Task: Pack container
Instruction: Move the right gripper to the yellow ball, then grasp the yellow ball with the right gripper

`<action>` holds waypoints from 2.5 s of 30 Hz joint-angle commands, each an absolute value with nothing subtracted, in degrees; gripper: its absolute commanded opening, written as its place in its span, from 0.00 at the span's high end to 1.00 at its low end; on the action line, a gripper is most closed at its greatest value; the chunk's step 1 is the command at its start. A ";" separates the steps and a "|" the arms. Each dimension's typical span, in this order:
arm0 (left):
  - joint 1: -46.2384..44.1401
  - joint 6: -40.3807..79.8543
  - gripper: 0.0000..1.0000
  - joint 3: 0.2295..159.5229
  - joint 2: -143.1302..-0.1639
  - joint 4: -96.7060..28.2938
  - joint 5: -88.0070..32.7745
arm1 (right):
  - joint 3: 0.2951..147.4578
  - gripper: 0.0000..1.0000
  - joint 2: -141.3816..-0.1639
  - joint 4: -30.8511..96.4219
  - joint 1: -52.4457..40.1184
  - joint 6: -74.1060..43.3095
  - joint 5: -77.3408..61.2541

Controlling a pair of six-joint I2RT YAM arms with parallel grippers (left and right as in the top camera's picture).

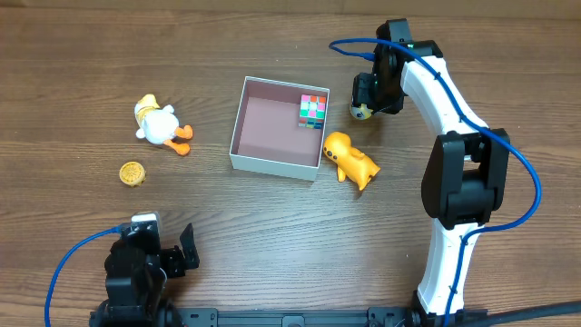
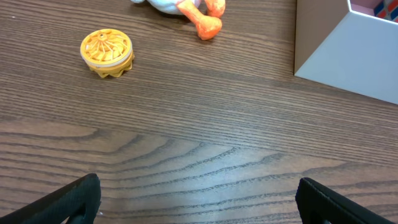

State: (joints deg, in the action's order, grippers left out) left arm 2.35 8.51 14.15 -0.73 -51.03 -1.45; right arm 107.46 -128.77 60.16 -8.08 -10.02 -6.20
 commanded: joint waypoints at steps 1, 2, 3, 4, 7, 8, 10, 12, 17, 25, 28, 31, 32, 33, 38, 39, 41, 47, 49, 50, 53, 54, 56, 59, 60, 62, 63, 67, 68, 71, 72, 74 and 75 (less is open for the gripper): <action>2.63 7.27 0.00 13.96 -0.32 -50.76 -1.30 | 107.15 0.39 -128.66 60.05 -8.14 -9.63 -6.59; 2.63 7.27 0.00 13.96 -0.32 -50.76 -1.30 | 107.15 0.40 -128.77 60.07 -8.14 -9.63 -6.59; 2.63 7.27 0.00 13.96 -0.32 -50.76 -1.30 | 107.15 0.40 -128.97 60.10 -8.14 -9.63 -6.61; 2.63 7.27 0.00 13.96 -0.30 -50.76 -1.30 | 107.13 0.39 -129.05 60.18 -8.14 -9.63 -6.59; 2.63 7.27 0.00 13.96 -0.32 -50.76 -1.30 | 107.13 0.31 -129.25 60.01 -8.14 -9.63 -6.59; 2.63 7.27 0.00 13.96 -0.32 -50.76 -1.30 | 107.13 0.31 -129.27 59.90 -8.14 -9.61 -6.59; 2.63 7.27 0.00 13.96 -0.32 -50.76 -1.30 | 107.13 0.31 -129.29 59.66 -8.14 -9.61 -6.59; 2.63 7.27 0.00 13.96 -0.32 -50.76 -1.30 | 107.13 0.39 -129.36 59.64 -8.14 -9.61 -6.59; 2.63 7.27 0.00 13.96 -0.32 -50.76 -1.30 | 107.13 0.59 -129.64 59.70 -8.14 -9.61 -6.59; 2.63 7.27 0.00 13.96 -0.32 -50.76 -1.30 | 107.13 0.68 -129.95 59.81 -8.14 -9.17 -6.59; 2.63 7.27 0.00 13.96 -0.32 -50.76 -1.30 | 107.15 0.44 -129.95 59.57 -8.14 -8.95 -6.55; 2.63 7.27 0.00 13.96 -0.32 -50.76 -1.30 | 107.15 0.20 -129.95 59.20 -8.14 -8.86 -6.57; 2.63 7.27 0.00 13.96 -0.32 -50.76 -1.30 | 107.15 0.20 -129.95 59.20 -8.14 -8.54 -6.59; 2.63 7.27 0.00 13.96 -0.32 -50.76 -1.30 | 107.15 0.20 -129.95 59.20 -8.14 -8.47 -6.57; 2.63 7.27 0.00 13.96 -0.32 -50.76 -1.30 | 107.15 0.20 -129.95 58.78 -8.14 -7.46 -6.61; 2.63 7.27 0.00 13.96 -0.32 -50.76 -1.30 | 107.15 0.20 -129.95 58.76 -8.14 -7.46 -6.63; 2.63 7.27 0.00 13.96 -0.30 -50.76 -1.30 | 107.15 0.20 -129.95 58.76 -8.14 -7.44 -6.79; 2.63 7.27 0.00 13.96 -0.32 -50.76 -1.30 | 107.13 0.17 -130.02 58.33 -8.14 -7.27 -6.76; 2.63 7.27 0.00 13.96 -0.32 -50.76 -1.30 | 107.13 0.17 -130.02 58.11 -8.14 -7.27 -6.79; 2.63 7.27 0.00 13.96 -0.32 -50.76 -1.30 | 107.13 0.17 -130.02 58.08 -8.14 -7.27 -6.79; 2.63 7.27 0.00 13.96 -0.32 -50.76 -1.30 | 107.13 0.20 -130.47 57.98 -8.14 -7.27 -7.11; 2.63 7.27 0.00 13.96 -0.32 -50.76 -1.30 | 107.13 0.21 -130.89 58.15 -8.14 -7.27 -7.46; 2.63 7.27 0.00 13.96 -0.30 -50.76 -1.30 | 107.13 0.21 -131.52 58.48 -8.14 -7.29 -7.86; 2.63 7.27 0.00 13.96 -0.30 -50.76 -1.30 | 107.13 0.20 -131.66 58.50 -8.14 -7.27 -7.81; 2.63 7.27 0.00 13.96 -0.32 -50.76 -1.30 | 107.13 0.21 -131.66 58.57 -8.14 -7.27 -7.81; 2.63 7.27 0.00 13.96 -0.32 -50.76 -1.30 | 107.13 0.32 -131.66 58.87 -8.14 -7.27 -7.81; 2.63 7.27 0.00 13.96 -0.32 -50.76 -1.30 | 107.13 0.38 -131.66 58.92 -8.14 -7.27 -7.81; 2.63 7.27 0.00 13.96 -0.32 -50.76 -1.30 | 107.13 0.48 -131.66 59.07 -8.14 -7.27 -7.81; 2.63 7.27 0.00 13.96 -0.32 -50.76 -1.30 | 107.13 0.48 -131.66 59.11 -8.14 -7.29 -7.81; 2.63 7.27 0.00 13.96 -0.32 -50.76 -1.30 | 107.13 0.49 -131.66 59.22 -8.14 -7.27 -7.77; 2.63 7.27 0.00 13.96 -0.32 -50.74 -1.30 | 107.15 0.48 -131.66 59.22 -8.14 -7.27 -7.68; 2.63 7.27 0.00 13.96 -0.32 -50.76 -1.30 | 107.87 0.48 -131.59 59.90 -8.14 -7.25 -7.60; 2.63 7.27 0.00 13.96 -0.32 -50.76 -1.30 | 108.62 0.48 -131.59 60.60 -8.14 -7.25 -7.60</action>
